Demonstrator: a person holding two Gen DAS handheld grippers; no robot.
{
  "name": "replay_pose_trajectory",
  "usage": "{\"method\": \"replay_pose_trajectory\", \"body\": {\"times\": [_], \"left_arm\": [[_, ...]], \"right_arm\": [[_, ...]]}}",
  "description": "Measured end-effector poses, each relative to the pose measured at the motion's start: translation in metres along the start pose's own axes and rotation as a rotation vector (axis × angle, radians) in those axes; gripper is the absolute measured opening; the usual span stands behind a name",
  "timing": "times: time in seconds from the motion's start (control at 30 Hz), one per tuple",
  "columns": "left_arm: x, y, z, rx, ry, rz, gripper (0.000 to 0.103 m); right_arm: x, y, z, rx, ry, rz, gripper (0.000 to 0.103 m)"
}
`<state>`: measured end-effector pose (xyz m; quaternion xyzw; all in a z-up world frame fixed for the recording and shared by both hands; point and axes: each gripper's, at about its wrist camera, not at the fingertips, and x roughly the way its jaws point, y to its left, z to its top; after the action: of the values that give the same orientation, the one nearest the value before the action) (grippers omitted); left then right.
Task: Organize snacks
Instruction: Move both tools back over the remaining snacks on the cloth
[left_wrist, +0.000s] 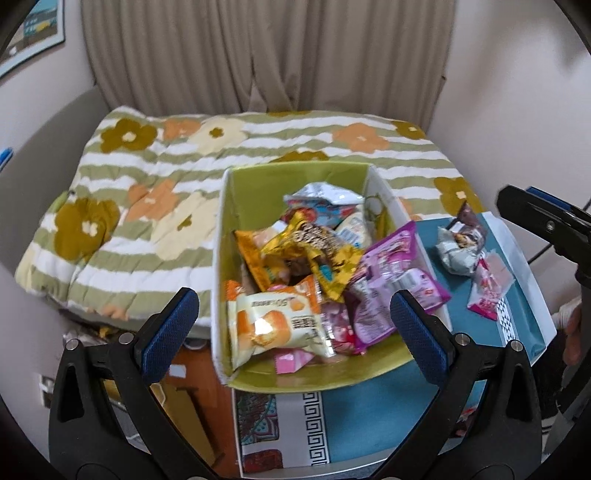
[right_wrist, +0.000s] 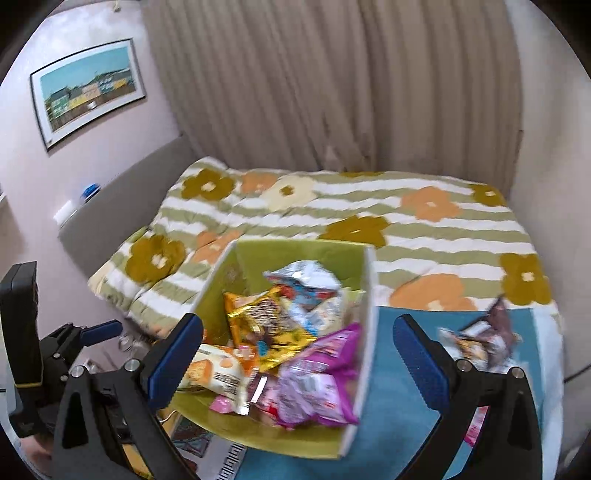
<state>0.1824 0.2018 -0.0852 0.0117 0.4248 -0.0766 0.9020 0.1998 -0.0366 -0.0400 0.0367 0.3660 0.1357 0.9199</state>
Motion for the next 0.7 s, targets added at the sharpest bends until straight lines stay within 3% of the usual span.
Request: {"method": "replay_pose_trajectory", "body": {"times": [0.37, 0.7], "left_arm": [[-0.016, -0.079, -0.015, 0.049, -0.023, -0.037, 0.103], [-0.009, -0.193, -0.042, 0.016, 0.010, -0.072, 0.103]], "right_arm": [[-0.084, -0.084, -0.040, 0.107, -0.083, -0.166, 0.102], [-0.127, -0.172, -0.073, 0.082, -0.063, -0.200, 0.102]]}}
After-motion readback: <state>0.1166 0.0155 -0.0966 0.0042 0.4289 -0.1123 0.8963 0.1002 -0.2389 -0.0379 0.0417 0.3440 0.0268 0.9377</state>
